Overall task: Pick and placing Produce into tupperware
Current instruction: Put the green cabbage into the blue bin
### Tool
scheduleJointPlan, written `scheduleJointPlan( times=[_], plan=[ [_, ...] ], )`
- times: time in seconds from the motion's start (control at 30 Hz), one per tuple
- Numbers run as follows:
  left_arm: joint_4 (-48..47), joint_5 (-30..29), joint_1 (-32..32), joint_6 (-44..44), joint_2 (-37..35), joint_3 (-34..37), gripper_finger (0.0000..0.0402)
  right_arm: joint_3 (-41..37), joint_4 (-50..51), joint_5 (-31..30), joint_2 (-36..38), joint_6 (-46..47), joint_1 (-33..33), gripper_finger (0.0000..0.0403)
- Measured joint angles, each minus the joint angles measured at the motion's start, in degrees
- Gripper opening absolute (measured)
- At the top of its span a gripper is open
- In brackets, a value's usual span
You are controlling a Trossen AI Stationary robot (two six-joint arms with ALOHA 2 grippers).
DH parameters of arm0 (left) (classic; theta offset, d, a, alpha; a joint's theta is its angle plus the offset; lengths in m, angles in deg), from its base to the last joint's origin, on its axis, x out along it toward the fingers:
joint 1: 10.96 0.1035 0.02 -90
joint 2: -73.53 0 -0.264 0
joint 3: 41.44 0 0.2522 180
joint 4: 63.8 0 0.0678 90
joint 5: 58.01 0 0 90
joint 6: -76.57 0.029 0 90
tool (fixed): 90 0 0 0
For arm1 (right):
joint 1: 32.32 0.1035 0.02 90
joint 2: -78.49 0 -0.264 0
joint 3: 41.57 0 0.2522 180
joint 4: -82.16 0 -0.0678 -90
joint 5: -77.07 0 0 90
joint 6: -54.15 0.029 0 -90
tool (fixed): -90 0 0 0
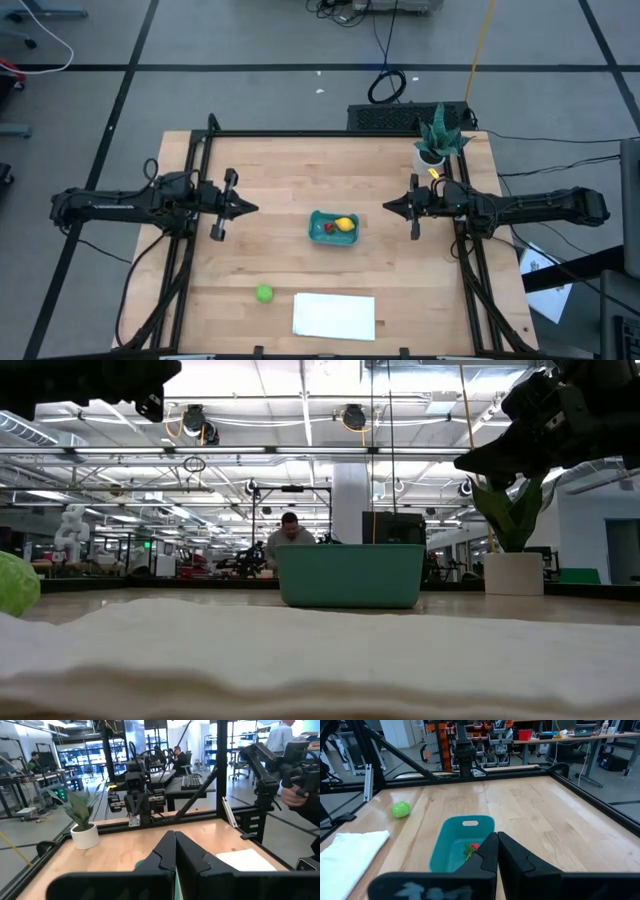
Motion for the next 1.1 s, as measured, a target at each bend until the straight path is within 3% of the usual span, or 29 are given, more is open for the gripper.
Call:
scheduleJointPlan(
  times=[0.17,0.43,0.7,1.1],
  plan=[
    [-0.47,0.52,0.02,-0.05,0.0,0.0,0.0002,0.0,0.01,0.0,-0.04,0.0,0.02,0.0],
    [-2.84,10.27,-0.35,-0.83,0.01,0.0,0.0001,0.0,-0.02,0.0,-0.04,0.0,0.02,0.0],
    [-1.13,10.58,-4.08,-2.9,1.34,0.0,0.0005,0.0,-0.04,0.0,-0.04,0.0,0.02,0.0],
    [10.95,10.62,-11.07,-2.41,9.35,-0.04,0.0005,0.0,-0.05,0.0,-0.04,0.0,0.02,0.0]
  ],
)
